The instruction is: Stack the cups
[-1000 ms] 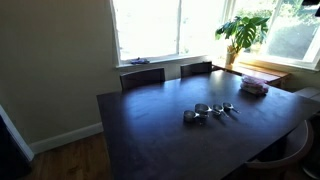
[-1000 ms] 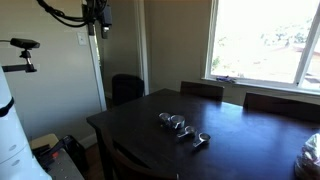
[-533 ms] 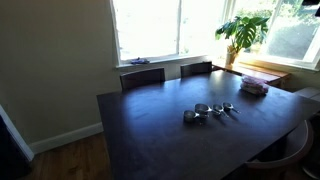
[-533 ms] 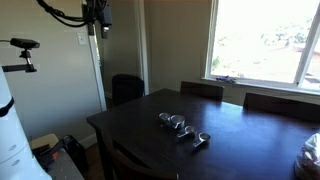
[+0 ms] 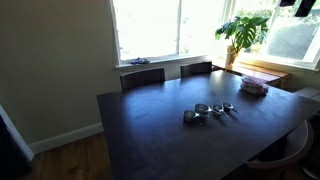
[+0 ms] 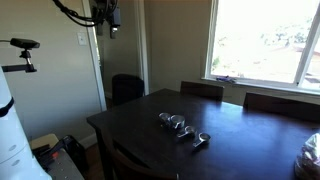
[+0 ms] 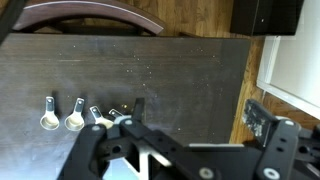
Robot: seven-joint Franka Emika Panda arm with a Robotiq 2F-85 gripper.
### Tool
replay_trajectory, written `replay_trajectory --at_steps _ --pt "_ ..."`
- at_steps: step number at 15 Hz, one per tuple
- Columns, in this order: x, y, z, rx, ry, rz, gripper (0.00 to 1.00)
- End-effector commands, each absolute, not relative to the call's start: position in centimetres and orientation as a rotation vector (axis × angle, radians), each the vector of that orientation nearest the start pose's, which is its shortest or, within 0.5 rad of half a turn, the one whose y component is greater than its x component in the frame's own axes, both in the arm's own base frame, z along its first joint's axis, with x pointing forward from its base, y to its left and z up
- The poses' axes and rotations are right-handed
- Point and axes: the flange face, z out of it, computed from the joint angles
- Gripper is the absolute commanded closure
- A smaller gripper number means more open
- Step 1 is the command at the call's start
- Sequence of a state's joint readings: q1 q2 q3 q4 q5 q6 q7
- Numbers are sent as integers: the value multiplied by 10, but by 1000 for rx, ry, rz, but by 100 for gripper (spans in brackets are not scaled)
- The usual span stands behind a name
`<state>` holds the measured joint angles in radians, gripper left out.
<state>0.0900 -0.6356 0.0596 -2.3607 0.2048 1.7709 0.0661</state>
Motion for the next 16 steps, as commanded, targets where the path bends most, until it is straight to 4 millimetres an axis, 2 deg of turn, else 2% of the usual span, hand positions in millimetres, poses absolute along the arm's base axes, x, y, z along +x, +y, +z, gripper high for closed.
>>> replay_trajectory --at_steps 1,5,9,15,16 --pt "405 78 555 -2984 -82 -16 0" --pt "449 76 540 -3009 -87 -30 0" --pt "480 62 518 -3076 -120 -141 0" --pt "512 32 481 -3125 -154 -207 0" --pt "506 41 485 -3112 -137 -184 0"
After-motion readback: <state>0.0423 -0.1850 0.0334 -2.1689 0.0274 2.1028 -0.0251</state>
